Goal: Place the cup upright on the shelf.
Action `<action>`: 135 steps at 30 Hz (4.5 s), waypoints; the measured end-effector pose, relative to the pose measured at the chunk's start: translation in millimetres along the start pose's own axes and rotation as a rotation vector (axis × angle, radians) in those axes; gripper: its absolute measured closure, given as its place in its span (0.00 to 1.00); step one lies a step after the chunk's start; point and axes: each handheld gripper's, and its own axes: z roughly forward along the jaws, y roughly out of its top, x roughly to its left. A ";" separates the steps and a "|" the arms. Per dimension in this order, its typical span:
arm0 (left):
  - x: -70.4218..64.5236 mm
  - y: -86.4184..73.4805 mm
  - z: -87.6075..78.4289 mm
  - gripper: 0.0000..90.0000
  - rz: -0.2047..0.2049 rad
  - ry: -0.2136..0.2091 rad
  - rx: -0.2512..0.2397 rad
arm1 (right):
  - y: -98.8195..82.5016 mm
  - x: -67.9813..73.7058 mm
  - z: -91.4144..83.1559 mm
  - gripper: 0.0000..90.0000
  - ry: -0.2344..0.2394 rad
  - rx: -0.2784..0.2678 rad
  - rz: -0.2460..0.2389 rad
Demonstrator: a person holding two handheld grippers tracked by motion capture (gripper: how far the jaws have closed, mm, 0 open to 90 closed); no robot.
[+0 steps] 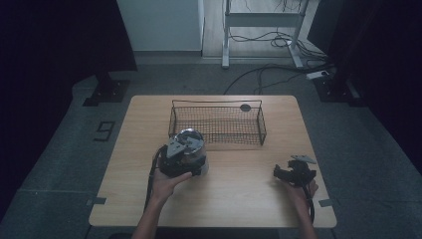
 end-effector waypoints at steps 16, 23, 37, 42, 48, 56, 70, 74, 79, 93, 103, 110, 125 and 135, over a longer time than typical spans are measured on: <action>7.2 10.3 -4.8 0.05 0.003 -0.006 -0.024 | -0.1 -0.2 0.1 0.04 0.002 -0.001 -0.001; 8.7 13.5 -2.6 0.05 0.001 -0.004 -0.020 | -0.1 -0.2 0.0 0.04 0.002 -0.001 0.000; 9.4 21.2 0.6 0.05 0.006 0.015 -0.005 | 0.0 -0.1 0.1 0.04 0.001 -0.002 0.002; 9.7 26.9 0.2 0.05 0.022 0.029 0.005 | -0.1 -0.3 0.1 0.04 0.000 -0.002 0.002; 12.5 31.6 -0.1 0.05 0.011 0.036 0.003 | -0.1 -0.3 0.1 0.04 -0.002 -0.002 0.004; 13.7 32.4 2.5 0.05 0.024 0.049 0.007 | -0.1 -0.3 0.2 0.04 -0.003 -0.002 0.004; 17.9 35.6 7.1 0.05 0.029 0.059 0.013 | 0.1 -0.4 0.4 0.03 -0.009 0.001 0.009; 21.0 37.2 8.0 0.05 0.017 0.062 0.011 | 0.1 -0.5 0.4 0.03 -0.010 0.000 0.008; 22.8 39.7 9.5 0.05 0.013 0.063 0.018 | 0.1 -0.5 0.4 0.03 -0.010 0.000 0.009; 19.1 44.4 16.5 0.05 0.023 0.055 0.029 | 0.1 -0.7 0.5 0.03 -0.010 0.000 0.007; 18.2 45.9 19.1 0.05 0.048 0.048 0.028 | 0.2 -0.5 0.4 0.03 -0.011 0.000 0.009; 23.3 53.4 24.9 0.05 0.024 0.044 0.032 | 0.2 -0.5 0.5 0.03 -0.010 0.000 0.008; 25.6 54.7 29.6 0.05 0.017 0.041 0.048 | 0.1 -0.5 0.4 0.03 -0.010 0.000 0.007; 24.0 54.3 34.2 0.05 0.020 0.044 0.060 | 0.2 -0.4 0.4 0.03 -0.009 0.000 0.007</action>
